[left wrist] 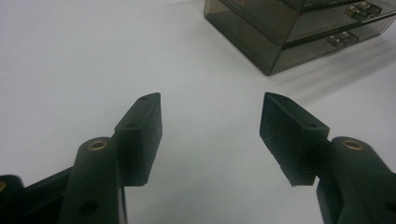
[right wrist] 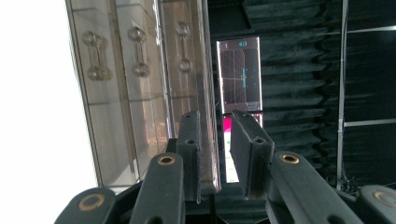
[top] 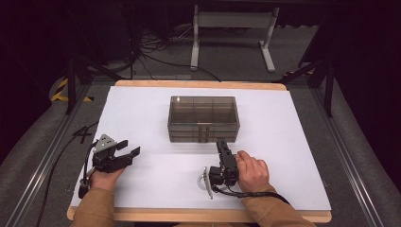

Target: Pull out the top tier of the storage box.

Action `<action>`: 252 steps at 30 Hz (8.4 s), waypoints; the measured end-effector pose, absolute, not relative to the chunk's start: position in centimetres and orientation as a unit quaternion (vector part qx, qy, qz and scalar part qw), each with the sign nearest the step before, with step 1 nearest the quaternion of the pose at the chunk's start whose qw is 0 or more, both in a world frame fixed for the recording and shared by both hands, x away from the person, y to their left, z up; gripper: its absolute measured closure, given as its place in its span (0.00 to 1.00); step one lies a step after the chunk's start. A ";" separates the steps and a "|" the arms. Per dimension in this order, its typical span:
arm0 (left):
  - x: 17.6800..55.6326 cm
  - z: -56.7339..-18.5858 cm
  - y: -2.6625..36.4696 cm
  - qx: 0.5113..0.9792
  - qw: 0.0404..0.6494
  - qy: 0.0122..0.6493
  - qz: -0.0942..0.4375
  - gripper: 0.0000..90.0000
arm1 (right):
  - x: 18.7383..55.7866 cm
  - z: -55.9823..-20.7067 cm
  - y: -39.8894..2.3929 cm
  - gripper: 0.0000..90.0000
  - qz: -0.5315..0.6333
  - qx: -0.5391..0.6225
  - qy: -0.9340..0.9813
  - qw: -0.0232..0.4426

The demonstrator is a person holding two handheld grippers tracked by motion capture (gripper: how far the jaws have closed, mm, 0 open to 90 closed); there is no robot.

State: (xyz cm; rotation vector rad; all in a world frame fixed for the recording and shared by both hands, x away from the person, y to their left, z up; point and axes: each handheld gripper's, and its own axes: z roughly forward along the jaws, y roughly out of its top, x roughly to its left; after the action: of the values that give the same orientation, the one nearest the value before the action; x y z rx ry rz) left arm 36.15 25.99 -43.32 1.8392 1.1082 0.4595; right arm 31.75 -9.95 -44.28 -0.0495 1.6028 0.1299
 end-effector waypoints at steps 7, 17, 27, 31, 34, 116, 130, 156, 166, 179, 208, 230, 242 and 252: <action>36.1 -43.3 26.0 0.746 0.456 0.449 0.185 0.44 | 32.6 -44.7 -8.9 0.81 0.045 -0.029 0.715 0.697; 36.1 -43.3 26.0 0.746 0.456 0.449 0.184 0.44 | 33.7 -45.1 -7.4 0.84 0.030 -0.035 0.713 0.700; 36.1 -43.3 25.9 0.746 0.461 0.444 0.181 0.44 | 35.0 -45.9 -6.2 0.83 0.007 -0.043 0.710 0.703; 36.1 -43.3 25.9 0.747 0.462 0.442 0.182 0.44 | 35.2 -46.0 -5.8 0.83 0.002 -0.050 0.707 0.706; 36.1 -43.3 25.9 0.746 0.463 0.443 0.180 0.44 | 35.5 -46.0 -5.5 0.83 0.005 -0.052 0.704 0.708; 36.1 -43.4 25.7 0.750 0.455 0.444 0.181 0.44 | 31.3 -45.5 -11.6 0.70 0.096 -0.060 0.700 0.705; 36.1 -43.4 25.7 0.750 0.456 0.444 0.180 0.44 | 31.1 -43.7 -14.8 0.71 0.168 -0.032 0.703 0.690; 36.1 -43.3 25.8 0.750 0.456 0.443 0.180 0.44 | 32.0 -40.3 -18.9 0.74 0.399 0.040 0.752 0.523; 36.1 -43.3 25.7 0.752 0.456 0.442 0.177 0.44 | 32.3 -39.0 -20.4 0.77 0.472 0.070 0.765 0.433; 36.2 -43.4 25.7 0.751 0.457 0.443 0.176 0.44 | 32.9 -37.9 -20.7 0.76 0.523 0.093 0.783 0.324; 35.1 -43.3 26.6 0.747 0.450 0.454 0.184 0.44 | 39.3 -33.5 -18.1 0.81 0.349 0.076 0.916 0.185; 33.9 -43.5 27.8 0.738 0.445 0.469 0.194 0.44 | 43.3 -33.0 -15.9 0.83 0.267 0.071 0.951 0.141; 34.0 -43.6 27.9 0.739 0.445 0.468 0.191 0.44 | 44.4 -33.2 -14.3 0.89 0.220 0.074 0.967 0.107; 34.0 -43.6 27.6 0.743 0.443 0.466 0.187 0.44 | 44.7 -32.9 -14.0 0.94 0.206 0.084 0.971 0.089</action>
State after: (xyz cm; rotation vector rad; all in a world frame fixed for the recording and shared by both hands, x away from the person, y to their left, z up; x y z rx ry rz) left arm 34.04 27.65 -43.64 1.8425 1.1566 0.4642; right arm 44.74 -14.00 -32.94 0.2504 2.8885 0.6130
